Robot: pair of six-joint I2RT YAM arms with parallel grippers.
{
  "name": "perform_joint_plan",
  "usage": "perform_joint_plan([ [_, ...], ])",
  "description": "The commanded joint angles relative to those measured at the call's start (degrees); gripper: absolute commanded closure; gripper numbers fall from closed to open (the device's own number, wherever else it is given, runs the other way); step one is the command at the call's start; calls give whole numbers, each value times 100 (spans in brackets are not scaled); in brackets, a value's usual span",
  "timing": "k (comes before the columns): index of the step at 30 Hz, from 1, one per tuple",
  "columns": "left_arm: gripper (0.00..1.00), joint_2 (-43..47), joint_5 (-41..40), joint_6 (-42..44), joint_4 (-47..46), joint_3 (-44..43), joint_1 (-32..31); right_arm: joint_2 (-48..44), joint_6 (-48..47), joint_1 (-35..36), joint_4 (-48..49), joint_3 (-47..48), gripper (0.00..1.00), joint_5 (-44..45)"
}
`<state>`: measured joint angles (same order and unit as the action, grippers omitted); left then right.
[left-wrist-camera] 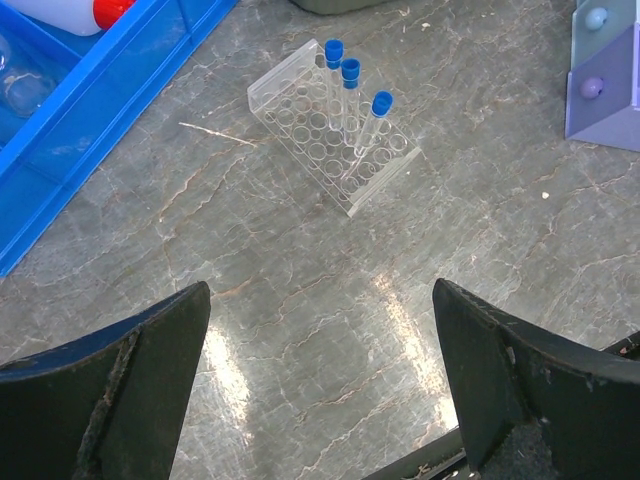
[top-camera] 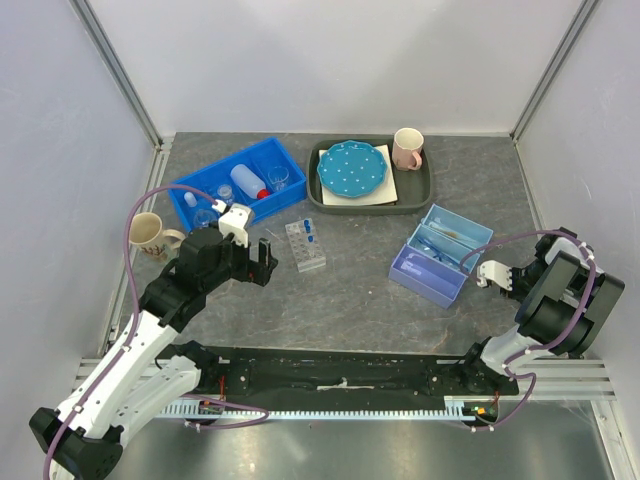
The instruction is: Organize the chemistry lab equipment
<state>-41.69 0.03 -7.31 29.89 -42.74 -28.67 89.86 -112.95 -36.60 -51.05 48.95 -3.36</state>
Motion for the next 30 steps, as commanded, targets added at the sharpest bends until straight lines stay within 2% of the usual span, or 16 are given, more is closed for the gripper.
perform_joint_plan([
  [1,2,12,146,239,-238,20,10,251,-141,-5,271,-70,81,-209],
  [11,2,-14,304,248,-273,29,10,110,150,-14,-106,18,89,-297],
  [30,2,-23,445,257,-291,29,10,-285,1617,-277,-766,1160,90,-604],
])
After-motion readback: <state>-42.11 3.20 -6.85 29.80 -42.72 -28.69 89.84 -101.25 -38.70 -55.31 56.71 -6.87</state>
